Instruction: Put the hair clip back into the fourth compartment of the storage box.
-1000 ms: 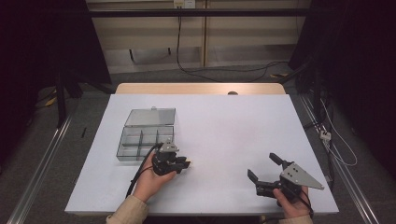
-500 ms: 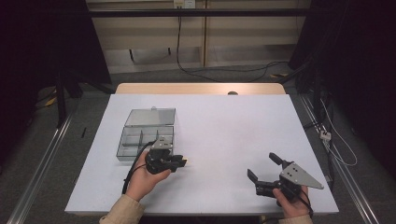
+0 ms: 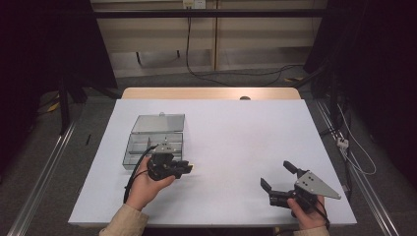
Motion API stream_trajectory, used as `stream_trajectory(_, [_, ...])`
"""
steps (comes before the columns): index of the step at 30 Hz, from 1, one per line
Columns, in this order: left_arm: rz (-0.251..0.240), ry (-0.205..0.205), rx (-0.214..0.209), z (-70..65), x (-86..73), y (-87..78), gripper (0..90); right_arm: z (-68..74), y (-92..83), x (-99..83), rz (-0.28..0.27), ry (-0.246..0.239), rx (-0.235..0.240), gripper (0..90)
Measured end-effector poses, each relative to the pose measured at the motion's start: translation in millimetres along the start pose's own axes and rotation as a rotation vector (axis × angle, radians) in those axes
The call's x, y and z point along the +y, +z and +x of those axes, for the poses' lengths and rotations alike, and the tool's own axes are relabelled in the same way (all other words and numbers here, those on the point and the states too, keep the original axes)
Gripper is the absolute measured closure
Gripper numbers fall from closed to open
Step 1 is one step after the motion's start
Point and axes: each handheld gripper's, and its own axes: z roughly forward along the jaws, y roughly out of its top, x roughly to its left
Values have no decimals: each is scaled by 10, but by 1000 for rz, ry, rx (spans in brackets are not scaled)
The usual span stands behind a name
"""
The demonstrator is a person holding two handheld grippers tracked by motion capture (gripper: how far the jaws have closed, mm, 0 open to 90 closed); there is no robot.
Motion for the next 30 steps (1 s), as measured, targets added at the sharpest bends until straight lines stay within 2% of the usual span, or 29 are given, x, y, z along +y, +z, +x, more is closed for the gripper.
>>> stream_trajectory(30, [-16,-39,11,176,45,-301,728,-13,13,-5,4,3,-2,24])
